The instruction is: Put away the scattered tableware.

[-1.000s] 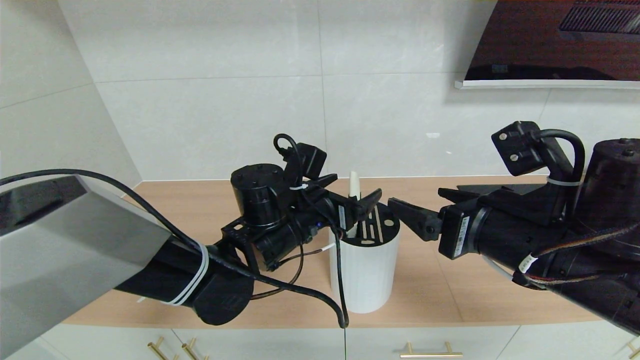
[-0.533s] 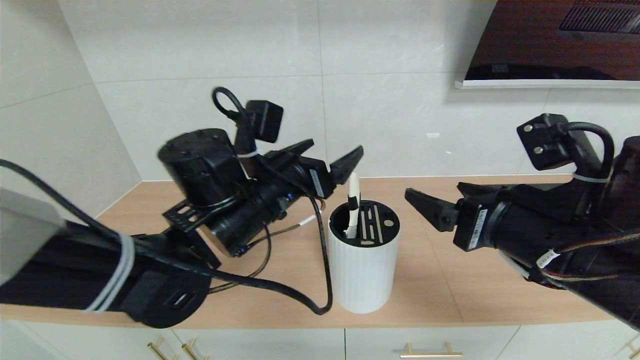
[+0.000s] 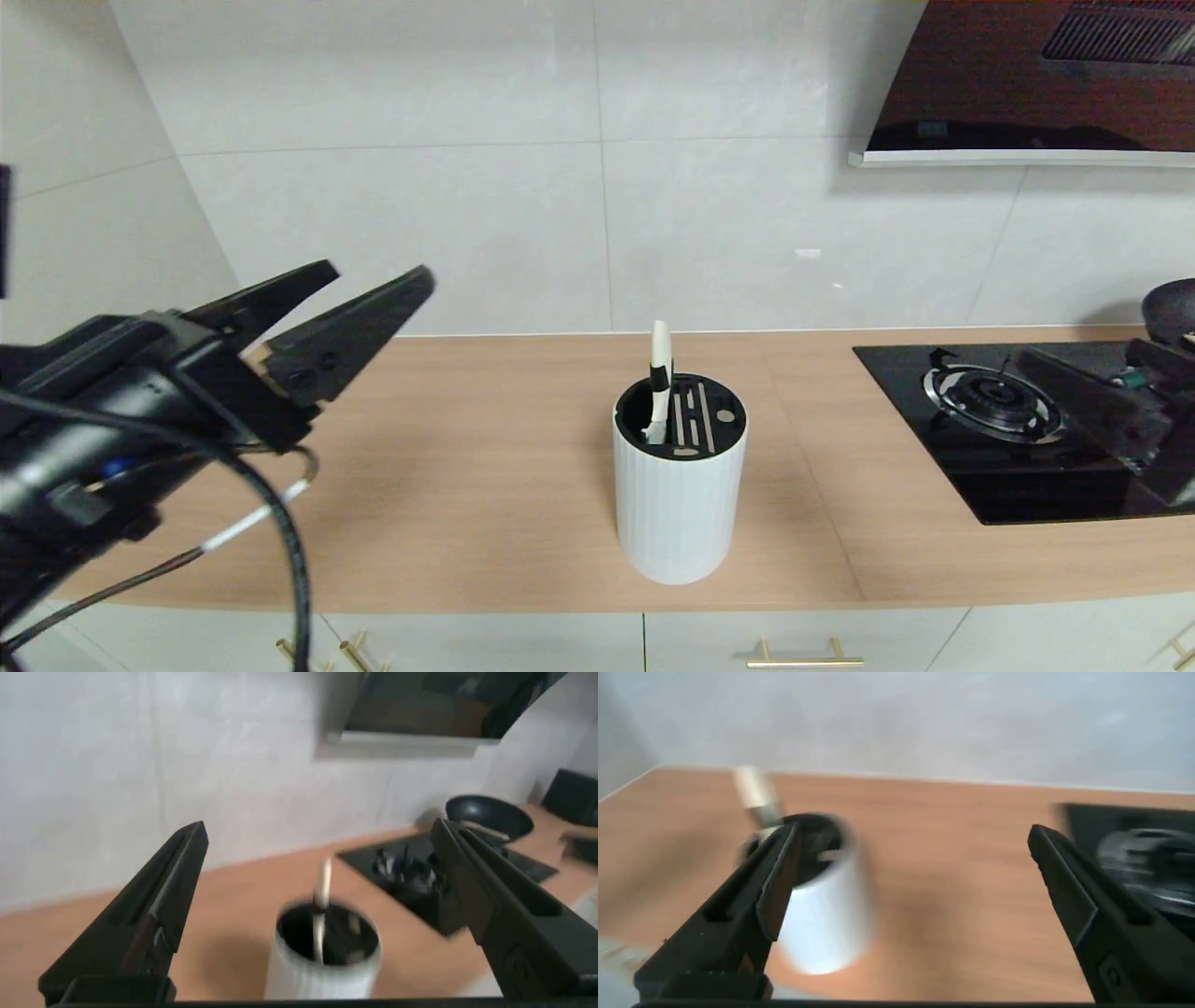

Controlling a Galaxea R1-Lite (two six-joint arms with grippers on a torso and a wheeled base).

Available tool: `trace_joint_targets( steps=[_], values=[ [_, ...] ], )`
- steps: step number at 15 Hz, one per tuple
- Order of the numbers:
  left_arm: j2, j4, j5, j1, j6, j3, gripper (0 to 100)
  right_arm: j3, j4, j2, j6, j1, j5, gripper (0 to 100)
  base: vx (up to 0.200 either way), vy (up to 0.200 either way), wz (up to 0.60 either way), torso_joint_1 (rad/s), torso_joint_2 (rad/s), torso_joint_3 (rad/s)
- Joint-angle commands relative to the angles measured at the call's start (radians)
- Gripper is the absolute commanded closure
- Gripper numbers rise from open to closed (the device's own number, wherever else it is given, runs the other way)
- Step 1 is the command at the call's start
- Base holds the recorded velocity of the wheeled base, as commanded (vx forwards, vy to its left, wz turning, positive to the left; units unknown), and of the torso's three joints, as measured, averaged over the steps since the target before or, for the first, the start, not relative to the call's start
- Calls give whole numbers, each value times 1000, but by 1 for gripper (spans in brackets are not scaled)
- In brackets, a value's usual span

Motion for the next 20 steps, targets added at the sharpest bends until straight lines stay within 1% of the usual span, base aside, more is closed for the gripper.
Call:
trace_joint_targets(
  steps=[1,2,3,4,5,6,8,10,11,13,15,16,17,18,19,20],
  values=[
    [-329,185,2,104,-52,83,0,66,97,-275,-20,-162,12,0,0,0,0,0,0,0],
    [-442,270,-4,150,-70,99,0,103,167,-393,-20,-234,26,0,0,0,0,0,0,0],
    [-523,325,-14,190,-73,122,0,138,197,-484,-20,-267,55,0,0,0,0,0,0,0],
    [-620,392,-44,229,-76,148,0,181,221,-577,-20,-299,95,0,0,0,0,0,0,0],
    [-680,440,-62,251,-85,162,0,207,243,-626,-20,-319,109,0,0,0,0,0,0,0],
    [-775,515,-88,300,-116,177,0,235,275,-688,-19,-340,116,0,0,0,0,0,0,0],
    [-936,656,-123,361,-153,185,0,247,293,-747,-16,-343,129,0,0,0,0,0,0,0],
    [-1057,770,-128,406,-159,185,0,260,295,-792,-16,-348,130,0,0,0,0,0,0,0],
    [-1108,811,-128,424,-159,199,0,270,295,-819,-17,-363,132,0,0,0,0,0,0,0],
    [-1142,817,-131,478,-160,232,0,304,298,-875,-17,-395,153,0,0,0,0,0,0,0],
    [-1198,826,-151,513,-154,257,0,330,298,-908,-19,-418,165,0,0,0,0,0,0,0],
    [-1198,823,-125,513,-150,278,0,338,299,-919,-19,-422,165,0,0,0,0,0,0,0],
    [-1198,823,-47,513,-105,318,0,368,287,-927,-23,-428,153,0,0,0,0,0,0,0],
    [-1198,817,64,513,11,375,0,391,256,-927,-30,-432,136,0,0,0,0,0,0,0],
    [-1198,791,156,513,116,433,0,414,210,-927,-51,-432,110,0,0,0,0,0,0,0],
    [-1198,750,185,513,171,487,0,451,154,-927,-74,-432,92,0,0,0,0,0,0,0]
  ],
)
